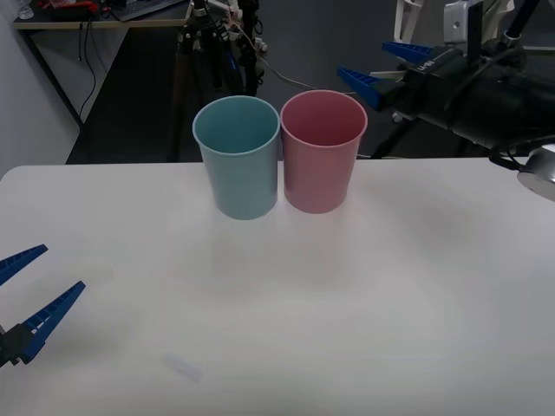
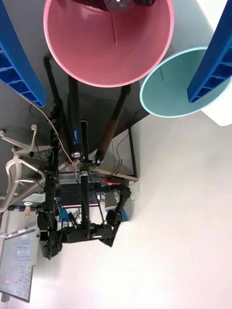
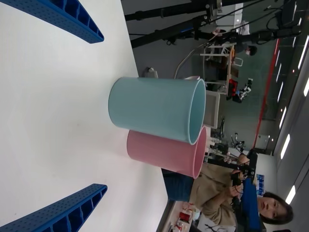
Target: Grasp the object on the table and drop it into the matching bin: aluminum can to the light blue bin, PET bottle to the pink bin.
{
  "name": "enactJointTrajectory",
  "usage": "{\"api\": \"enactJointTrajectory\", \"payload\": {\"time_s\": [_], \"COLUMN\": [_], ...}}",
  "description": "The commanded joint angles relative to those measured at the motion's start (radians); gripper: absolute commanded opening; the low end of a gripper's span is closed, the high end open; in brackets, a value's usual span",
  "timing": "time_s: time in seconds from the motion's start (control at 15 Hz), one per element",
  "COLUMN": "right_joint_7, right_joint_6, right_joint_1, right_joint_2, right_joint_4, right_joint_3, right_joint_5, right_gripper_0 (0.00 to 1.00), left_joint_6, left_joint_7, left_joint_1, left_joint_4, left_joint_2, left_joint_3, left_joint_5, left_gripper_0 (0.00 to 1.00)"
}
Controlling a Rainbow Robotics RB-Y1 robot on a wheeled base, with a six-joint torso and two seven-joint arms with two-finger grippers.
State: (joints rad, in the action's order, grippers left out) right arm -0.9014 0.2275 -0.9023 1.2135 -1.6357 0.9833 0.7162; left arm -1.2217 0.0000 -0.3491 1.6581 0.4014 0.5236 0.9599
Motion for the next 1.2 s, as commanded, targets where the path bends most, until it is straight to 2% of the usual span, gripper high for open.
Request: {"api": "enactJointTrajectory", "payload": {"time_s": [0.07, 0.33, 0.53, 0.8, 1.0, 1.2], "right_joint_7": [-0.017, 0.019, 0.141, 0.277, 0.306, 0.315], "right_joint_6": [0.019, 0.019, 0.041, 0.098, 0.167, 0.277], "right_joint_1": [0.191, 0.623, 0.823, 0.996, 1.091, 1.134], "right_joint_2": [0.057, 0.044, -0.002, -0.080, -0.132, -0.164], "right_joint_4": [-0.112, -0.256, -0.299, -0.299, -0.280, -0.219], "right_joint_3": [-0.149, -0.515, -0.666, -0.787, -0.847, -0.856], "right_joint_5": [-0.040, -0.319, -0.503, -0.689, -0.781, -0.839], "right_gripper_0": [1.00, 1.00, 1.00, 1.00, 1.00, 1.00], "left_joint_6": [0.000, 0.000, 0.000, 0.000, 0.000, 0.000], "left_joint_7": [0.000, 0.000, 0.000, 0.000, 0.000, 0.000], "left_joint_1": [0.000, 0.000, 0.000, 0.000, 0.000, 0.000], "left_joint_4": [0.000, 0.000, 0.000, 0.000, 0.000, 0.000], "left_joint_2": [0.000, 0.000, 0.000, 0.000, 0.000, 0.000], "left_joint_3": [0.000, 0.000, 0.000, 0.000, 0.000, 0.000], "left_joint_5": [0.000, 0.000, 0.000, 0.000, 0.000, 0.000], "left_gripper_0": [1.00, 1.00, 1.00, 1.00, 1.00, 1.00]}}
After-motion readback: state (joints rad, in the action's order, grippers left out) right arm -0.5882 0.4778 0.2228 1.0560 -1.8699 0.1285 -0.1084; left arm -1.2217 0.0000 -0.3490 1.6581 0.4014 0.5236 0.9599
